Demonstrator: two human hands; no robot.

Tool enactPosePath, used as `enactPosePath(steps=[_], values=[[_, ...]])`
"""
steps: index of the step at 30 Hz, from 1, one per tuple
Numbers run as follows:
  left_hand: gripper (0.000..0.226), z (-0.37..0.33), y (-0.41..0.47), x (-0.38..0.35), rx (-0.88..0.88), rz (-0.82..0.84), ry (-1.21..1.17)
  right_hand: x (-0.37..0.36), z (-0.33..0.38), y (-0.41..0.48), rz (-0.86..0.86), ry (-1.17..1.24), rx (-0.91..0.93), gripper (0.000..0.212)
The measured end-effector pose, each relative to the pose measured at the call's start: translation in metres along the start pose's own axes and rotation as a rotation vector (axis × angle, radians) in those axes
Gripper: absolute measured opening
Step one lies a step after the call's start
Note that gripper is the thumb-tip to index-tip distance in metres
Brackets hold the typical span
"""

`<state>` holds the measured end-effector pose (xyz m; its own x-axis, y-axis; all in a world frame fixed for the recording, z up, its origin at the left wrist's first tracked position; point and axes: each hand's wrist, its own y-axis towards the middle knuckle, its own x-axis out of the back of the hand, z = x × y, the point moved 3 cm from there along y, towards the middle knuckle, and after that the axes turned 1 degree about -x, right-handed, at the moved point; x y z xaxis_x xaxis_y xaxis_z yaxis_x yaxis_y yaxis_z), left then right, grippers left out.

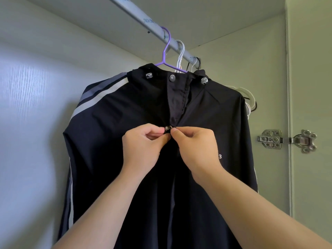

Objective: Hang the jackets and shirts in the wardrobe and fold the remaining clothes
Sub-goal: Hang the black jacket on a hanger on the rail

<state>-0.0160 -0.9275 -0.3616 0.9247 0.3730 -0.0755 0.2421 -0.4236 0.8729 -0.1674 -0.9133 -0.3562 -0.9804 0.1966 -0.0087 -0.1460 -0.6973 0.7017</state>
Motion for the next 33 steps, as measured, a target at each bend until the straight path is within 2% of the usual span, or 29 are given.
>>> enactPosePath(steps=[4,7,10,13,16,21,25,30,33], values=[[0.024,-0.007,-0.002,-0.002,-0.058,-0.026,0.053,-0.004,-0.004,-0.003,0.000,0.094,-0.041,0.015],[0.025,-0.009,-0.004,-0.001,-0.138,-0.041,0.143,-0.003,-0.002,-0.007,0.074,0.120,-0.044,0.030],[0.019,-0.011,-0.003,0.001,-0.309,-0.059,0.282,-0.002,0.000,-0.009,0.124,0.021,0.005,0.043],[0.020,-0.013,0.001,0.002,-0.388,-0.058,0.338,-0.003,0.003,-0.010,0.174,-0.068,0.056,0.049],[0.020,-0.015,0.003,0.004,-0.364,-0.017,0.301,-0.003,0.003,-0.007,0.190,-0.130,0.093,0.038],[0.009,-0.019,0.009,0.009,-0.206,0.049,0.233,-0.005,-0.002,-0.006,0.223,-0.183,0.170,0.046],[0.027,-0.027,0.010,0.002,-0.172,0.045,0.279,-0.007,-0.007,-0.008,0.204,-0.261,0.224,0.048],[0.021,-0.025,0.014,-0.004,-0.306,0.043,0.429,-0.005,-0.015,-0.007,0.200,-0.200,0.153,0.051],[0.024,-0.015,0.013,-0.010,-0.246,0.085,0.512,-0.004,-0.017,-0.007,0.204,-0.064,0.050,0.051]])
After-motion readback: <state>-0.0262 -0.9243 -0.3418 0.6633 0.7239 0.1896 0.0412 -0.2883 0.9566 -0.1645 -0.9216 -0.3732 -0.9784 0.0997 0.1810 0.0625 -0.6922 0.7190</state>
